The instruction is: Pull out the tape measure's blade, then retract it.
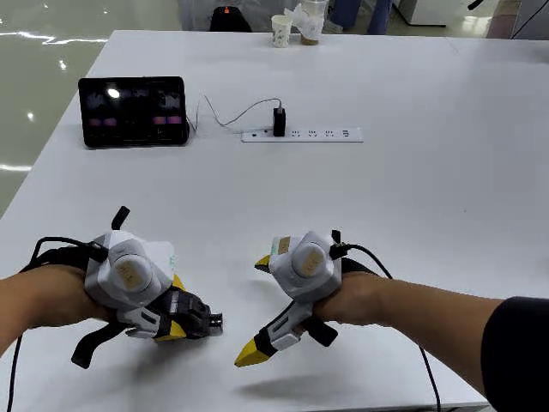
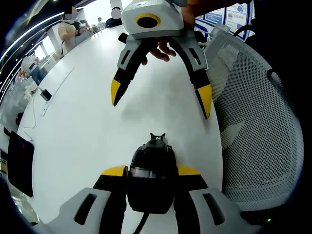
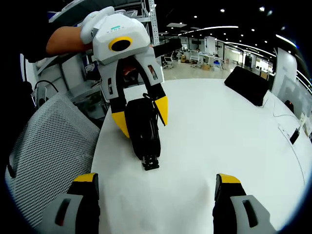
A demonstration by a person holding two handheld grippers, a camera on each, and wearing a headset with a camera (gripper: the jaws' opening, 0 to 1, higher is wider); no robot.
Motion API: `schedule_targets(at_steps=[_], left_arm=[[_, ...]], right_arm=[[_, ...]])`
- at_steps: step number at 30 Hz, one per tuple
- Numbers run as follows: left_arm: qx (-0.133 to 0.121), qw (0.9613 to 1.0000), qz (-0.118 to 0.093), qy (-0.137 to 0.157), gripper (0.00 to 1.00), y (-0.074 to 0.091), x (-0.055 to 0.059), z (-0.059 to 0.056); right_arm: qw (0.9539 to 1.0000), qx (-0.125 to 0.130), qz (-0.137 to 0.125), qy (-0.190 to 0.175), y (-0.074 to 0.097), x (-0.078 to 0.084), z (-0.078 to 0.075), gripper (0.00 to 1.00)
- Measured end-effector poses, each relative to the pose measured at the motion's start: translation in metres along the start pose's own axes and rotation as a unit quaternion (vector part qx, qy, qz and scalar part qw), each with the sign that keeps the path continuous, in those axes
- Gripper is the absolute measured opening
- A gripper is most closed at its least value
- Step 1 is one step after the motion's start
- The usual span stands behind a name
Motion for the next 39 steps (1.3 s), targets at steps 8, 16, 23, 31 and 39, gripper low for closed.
schedule_targets(at_steps=[8, 16, 23, 31, 39], left_arm=[[-0.015, 0.9998, -0.009, 0.003, 0.32, 0.000, 0.000, 0.000], [-0.015, 0.9999, -0.008, 0.003, 0.32, 0.000, 0.001, 0.000], [-0.016, 0.9998, -0.007, 0.002, 0.32, 0.000, 0.001, 0.000], [-0.015, 0.9999, -0.006, 0.003, 0.32, -0.001, 0.002, 0.000], [-0.016, 0.9998, -0.009, 0.004, 0.32, -0.002, 0.002, 0.001]], right_arm=[[0.9993, 0.002, 0.016, 0.034, -0.015, 0.001, -0.001, 0.75], [0.9976, 0.006, 0.020, 0.066, -0.025, 0.001, -0.001, 0.44], [0.9966, -0.004, 0.025, 0.079, -0.030, 0.001, 0.003, 0.25], [0.9957, -0.016, 0.030, 0.086, -0.035, 0.002, 0.007, 0.14], [0.9945, -0.020, 0.035, 0.097, -0.043, -0.001, 0.008, 0.13]])
Point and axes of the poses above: the centre of the closed fingertips' face, and the gripper's own axes: y roughly backward along the fingers, z roughly to its left, x roughly out of its underside, the point moved 2 cm from there along y, roughly backward along the fingers, and after that the axes turned 10 degrees about -z, right-handed, at the moved point
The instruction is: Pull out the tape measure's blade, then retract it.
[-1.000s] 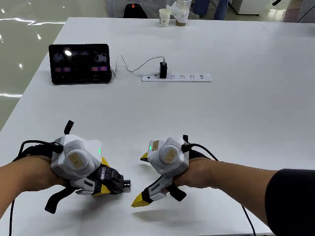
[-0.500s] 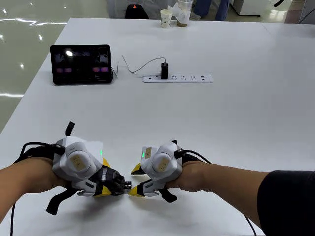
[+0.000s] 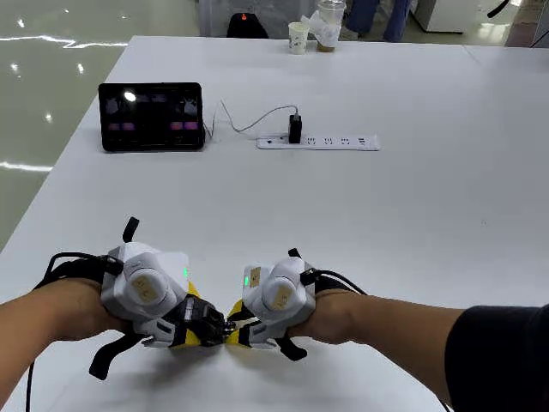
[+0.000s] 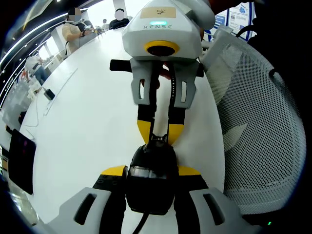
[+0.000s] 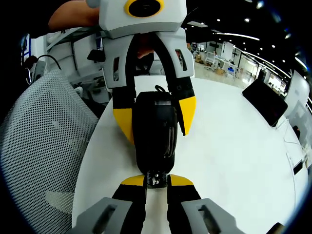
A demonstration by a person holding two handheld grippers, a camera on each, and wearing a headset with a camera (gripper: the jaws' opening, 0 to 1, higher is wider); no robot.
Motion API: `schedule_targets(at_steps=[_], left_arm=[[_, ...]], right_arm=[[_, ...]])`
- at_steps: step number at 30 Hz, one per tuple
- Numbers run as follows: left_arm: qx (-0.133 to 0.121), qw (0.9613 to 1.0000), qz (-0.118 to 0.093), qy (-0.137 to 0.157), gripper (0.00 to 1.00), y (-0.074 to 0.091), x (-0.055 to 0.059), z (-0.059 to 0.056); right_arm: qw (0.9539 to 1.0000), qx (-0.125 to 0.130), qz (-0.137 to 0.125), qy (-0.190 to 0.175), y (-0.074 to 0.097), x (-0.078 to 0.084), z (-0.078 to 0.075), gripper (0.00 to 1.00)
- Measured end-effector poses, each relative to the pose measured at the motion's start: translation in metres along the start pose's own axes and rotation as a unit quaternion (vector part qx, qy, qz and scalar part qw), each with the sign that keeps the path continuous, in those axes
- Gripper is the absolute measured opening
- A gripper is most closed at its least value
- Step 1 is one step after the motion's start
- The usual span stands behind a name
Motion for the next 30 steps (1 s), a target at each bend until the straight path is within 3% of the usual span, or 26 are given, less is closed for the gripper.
schedule_targets(at_steps=[4, 16, 30], left_arm=[[0.000, 1.0000, 0.000, 0.000, 0.32, -0.001, 0.002, 0.001], [0.006, 1.0000, 0.006, 0.000, 0.31, -0.002, 0.003, 0.001], [0.007, 1.0000, 0.002, 0.003, 0.31, 0.000, 0.001, -0.001]], right_arm=[[0.9997, -0.008, -0.004, -0.024, 0.000, 0.001, -0.001, 0.12], [0.9998, -0.020, 0.000, 0.007, 0.004, 0.003, 0.001, 0.11], [0.9997, -0.022, 0.007, -0.008, 0.013, 0.010, 0.000, 0.11]])
Point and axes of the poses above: the centre of the closed fingertips' face, and the gripper's own axes: y roughly backward along the fingers, z roughly to its left, x roughly out of its underside, the point moved 2 cm from there along y, roughly backward along the fingers, and after that the axes turned 10 degrees about -z, right-handed, at the moved point
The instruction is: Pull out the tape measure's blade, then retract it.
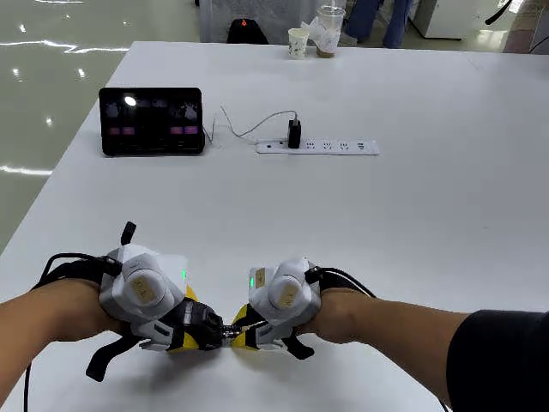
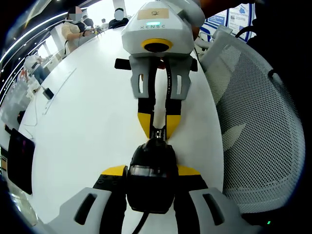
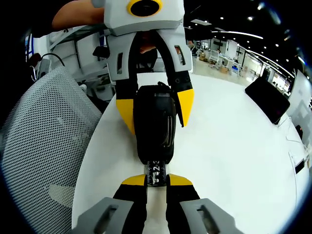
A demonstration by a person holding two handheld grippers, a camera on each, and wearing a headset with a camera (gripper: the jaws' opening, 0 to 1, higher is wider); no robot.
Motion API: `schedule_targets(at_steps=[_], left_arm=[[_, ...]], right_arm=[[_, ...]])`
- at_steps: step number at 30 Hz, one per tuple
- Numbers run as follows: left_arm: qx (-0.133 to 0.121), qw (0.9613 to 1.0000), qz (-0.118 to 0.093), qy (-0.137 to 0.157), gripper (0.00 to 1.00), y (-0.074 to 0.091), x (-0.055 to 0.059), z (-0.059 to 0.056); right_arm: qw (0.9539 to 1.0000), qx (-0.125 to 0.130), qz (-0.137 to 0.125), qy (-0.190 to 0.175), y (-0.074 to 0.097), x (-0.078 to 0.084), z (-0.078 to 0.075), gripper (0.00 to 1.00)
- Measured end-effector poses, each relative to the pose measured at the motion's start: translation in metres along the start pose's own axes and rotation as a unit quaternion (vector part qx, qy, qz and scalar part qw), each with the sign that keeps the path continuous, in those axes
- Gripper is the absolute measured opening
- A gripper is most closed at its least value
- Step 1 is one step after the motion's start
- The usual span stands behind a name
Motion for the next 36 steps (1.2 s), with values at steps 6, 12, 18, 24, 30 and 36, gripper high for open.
schedule_targets(at_steps=[6, 12, 18, 24, 30, 36], left_arm=[[0.000, 1.0000, -0.001, 0.000, 0.31, 0.000, -0.001, 0.000], [0.001, 1.0000, -0.001, 0.001, 0.31, 0.001, -0.001, 0.000], [0.000, 1.0000, -0.001, 0.002, 0.31, 0.001, -0.002, 0.000], [0.000, 1.0000, -0.001, 0.002, 0.31, 0.001, -0.002, 0.000], [0.001, 1.0000, 0.001, 0.002, 0.31, 0.001, -0.001, 0.000], [0.001, 1.0000, 0.000, 0.002, 0.31, 0.001, -0.001, 0.000]], right_arm=[[1.0000, -0.001, 0.004, -0.001, 0.003, 0.001, -0.001, 0.11], [1.0000, -0.002, 0.006, -0.007, 0.007, 0.004, 0.000, 0.11], [0.9999, -0.003, 0.012, -0.009, 0.011, 0.008, -0.001, 0.11], [0.9998, -0.001, 0.011, -0.014, 0.014, 0.010, -0.001, 0.11], [0.9998, 0.000, 0.012, -0.016, 0.016, 0.012, -0.002, 0.11], [0.9998, 0.002, 0.011, -0.017, 0.019, 0.014, -0.002, 0.11]])
Point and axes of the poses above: the centre of the closed fingertips' face, and the gripper's own axes: y roughly backward along the fingers, z roughly to its left, x roughly out of its underside, the point moved 2 cm from there along y, roughly backward along the fingers, and after that the axes turned 10 degrees about -z, right-handed, at the moved point
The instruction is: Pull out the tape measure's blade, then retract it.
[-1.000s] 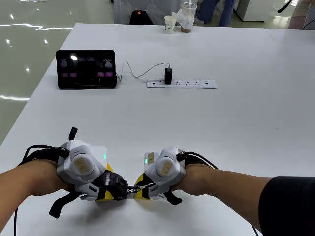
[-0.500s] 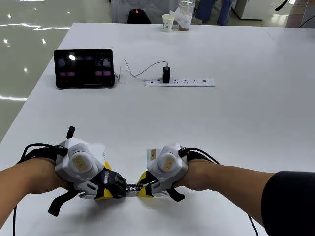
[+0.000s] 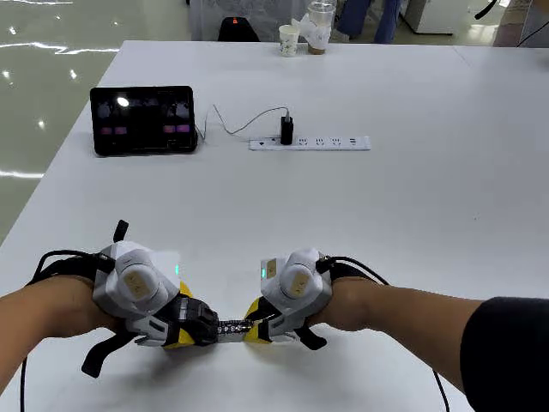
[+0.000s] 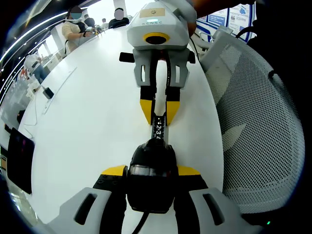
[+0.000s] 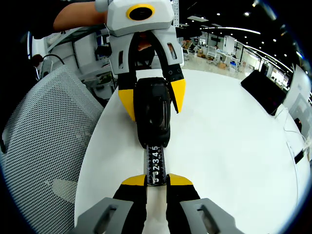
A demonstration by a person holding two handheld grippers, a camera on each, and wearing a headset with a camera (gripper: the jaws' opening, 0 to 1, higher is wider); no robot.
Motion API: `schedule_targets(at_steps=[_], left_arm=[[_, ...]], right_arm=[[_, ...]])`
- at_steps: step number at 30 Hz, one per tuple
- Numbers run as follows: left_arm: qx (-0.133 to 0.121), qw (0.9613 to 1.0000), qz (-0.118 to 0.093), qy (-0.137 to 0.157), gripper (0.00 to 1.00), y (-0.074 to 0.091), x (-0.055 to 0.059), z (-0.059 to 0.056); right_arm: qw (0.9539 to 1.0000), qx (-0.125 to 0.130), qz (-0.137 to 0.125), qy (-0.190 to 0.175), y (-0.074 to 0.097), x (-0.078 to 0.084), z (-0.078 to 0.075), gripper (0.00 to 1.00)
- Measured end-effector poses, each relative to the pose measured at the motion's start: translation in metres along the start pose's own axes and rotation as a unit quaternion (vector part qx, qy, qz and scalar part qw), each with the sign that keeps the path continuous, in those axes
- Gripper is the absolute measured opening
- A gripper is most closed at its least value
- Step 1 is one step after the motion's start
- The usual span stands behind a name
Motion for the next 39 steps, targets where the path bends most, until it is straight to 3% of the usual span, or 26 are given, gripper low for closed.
schedule_targets(at_steps=[39], left_arm=[[-0.002, 1.0000, -0.006, 0.000, 0.31, 0.000, -0.001, -0.001]], right_arm=[[0.9999, 0.008, 0.003, -0.007, 0.015, 0.011, 0.001, 0.11]])
Point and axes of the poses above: the centre of the closed fingertips' face, and the gripper's own axes: y roughly backward along the fingers, z roughly to its left, x roughly out of its underside, the point moved 2 cm from there along y, roughly backward along the fingers, and after that the axes turned 10 degrees about -z, right-handed, at the moved point
